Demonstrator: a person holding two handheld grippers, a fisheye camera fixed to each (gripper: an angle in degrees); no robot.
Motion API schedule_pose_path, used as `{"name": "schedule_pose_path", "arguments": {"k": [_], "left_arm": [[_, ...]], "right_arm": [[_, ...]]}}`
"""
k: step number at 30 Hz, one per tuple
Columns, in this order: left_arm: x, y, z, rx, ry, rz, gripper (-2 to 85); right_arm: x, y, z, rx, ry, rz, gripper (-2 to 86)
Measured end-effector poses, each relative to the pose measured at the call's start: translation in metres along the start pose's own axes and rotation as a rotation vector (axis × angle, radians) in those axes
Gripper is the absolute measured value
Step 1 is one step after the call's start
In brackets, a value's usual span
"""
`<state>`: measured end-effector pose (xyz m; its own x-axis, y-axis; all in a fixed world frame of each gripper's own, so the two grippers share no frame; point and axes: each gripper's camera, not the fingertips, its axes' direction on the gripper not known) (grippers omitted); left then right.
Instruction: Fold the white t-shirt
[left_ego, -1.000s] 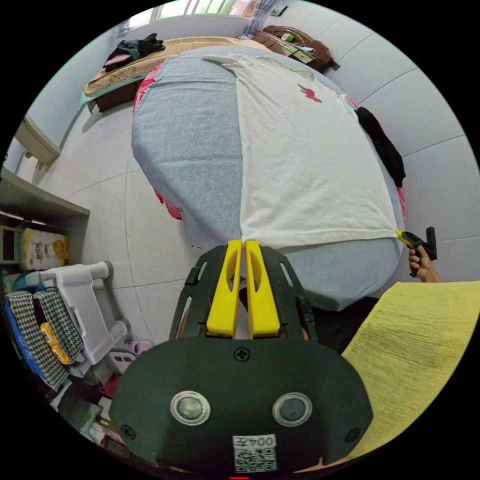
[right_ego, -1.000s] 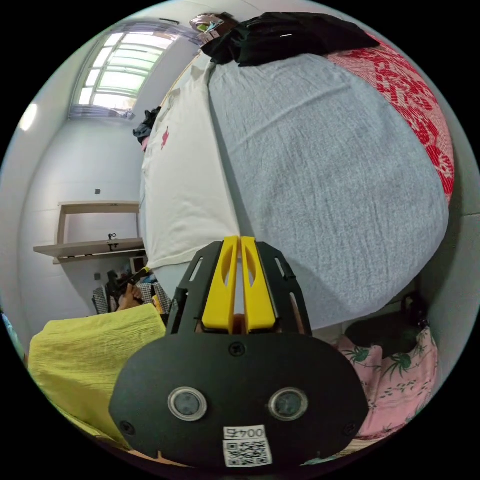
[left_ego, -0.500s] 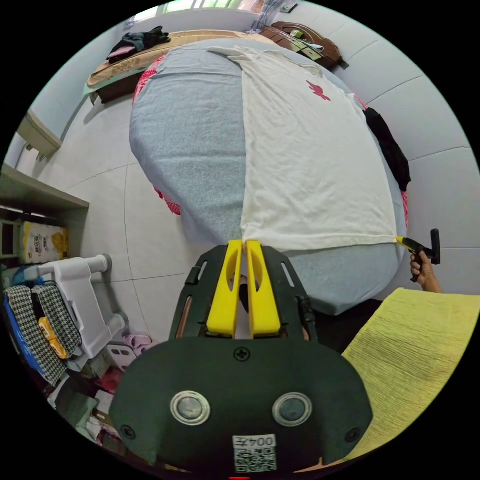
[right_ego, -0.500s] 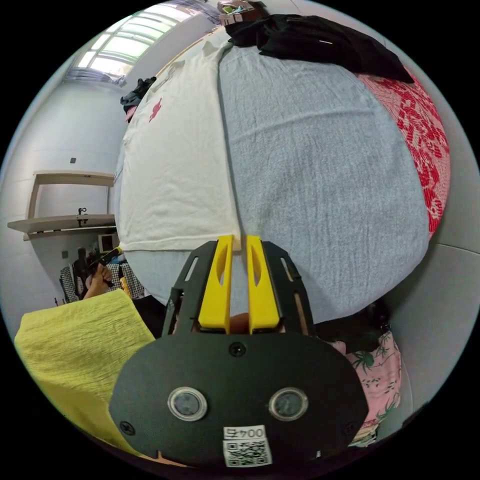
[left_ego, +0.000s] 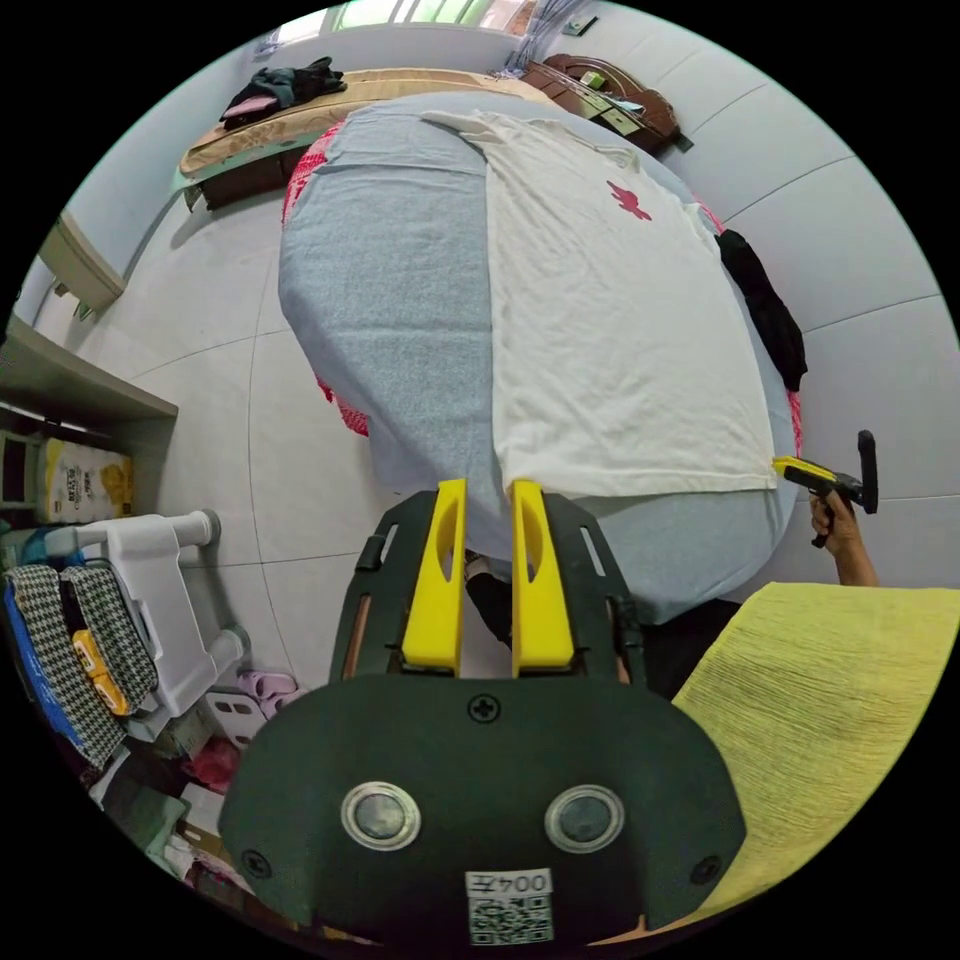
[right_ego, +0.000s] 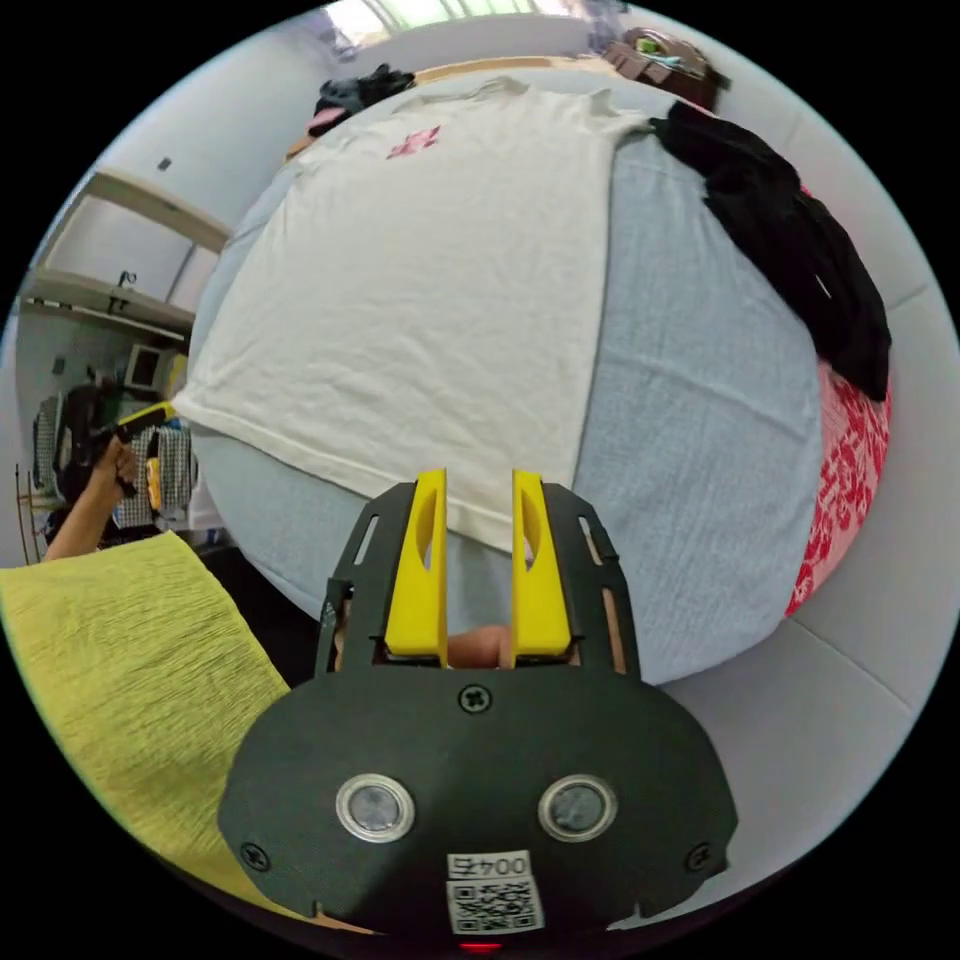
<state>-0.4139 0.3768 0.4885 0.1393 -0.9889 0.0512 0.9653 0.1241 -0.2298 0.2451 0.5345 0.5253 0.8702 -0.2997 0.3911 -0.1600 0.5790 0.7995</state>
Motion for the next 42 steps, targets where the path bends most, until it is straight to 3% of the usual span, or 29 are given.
{"name": "schedule_pose_path", "arguments": {"k": [2, 6, 16, 23, 25, 31, 42], "left_arm": [[-0.007, 0.001, -0.004, 0.009, 0.001, -0.008, 7.1], [-0.019, 0.003, -0.012, 0.031, 0.018, -0.022, 7.5], [-0.051, 0.003, -0.039, 0.089, 0.025, -0.043, 6.9], [-0.089, -0.046, -0.046, 0.091, 0.096, 0.064, 6.4], [-0.104, -0.064, -0.047, 0.084, 0.119, 0.107, 6.2], [-0.157, -0.116, -0.054, 0.026, 0.204, 0.264, 4.7], [-0.235, -0.21, -0.062, -0.015, 0.279, 0.339, 3.1]], "right_arm": [[-0.004, -0.008, 0.022, -0.102, 0.031, -0.006, 9.4], [-0.007, -0.015, 0.029, -0.13, 0.043, -0.026, 9.0], [-0.098, -0.079, 0.052, -0.095, -0.011, -0.196, 8.5], [-0.146, -0.111, 0.113, -0.234, -0.029, -0.111, 7.6], [-0.152, -0.118, 0.134, -0.256, 0.06, -0.047, 3.9], [-0.166, -0.125, 0.159, -0.272, 0.127, 0.097, 3.3], [-0.208, -0.155, 0.222, -0.456, 0.383, 0.128, 2.2]]}}
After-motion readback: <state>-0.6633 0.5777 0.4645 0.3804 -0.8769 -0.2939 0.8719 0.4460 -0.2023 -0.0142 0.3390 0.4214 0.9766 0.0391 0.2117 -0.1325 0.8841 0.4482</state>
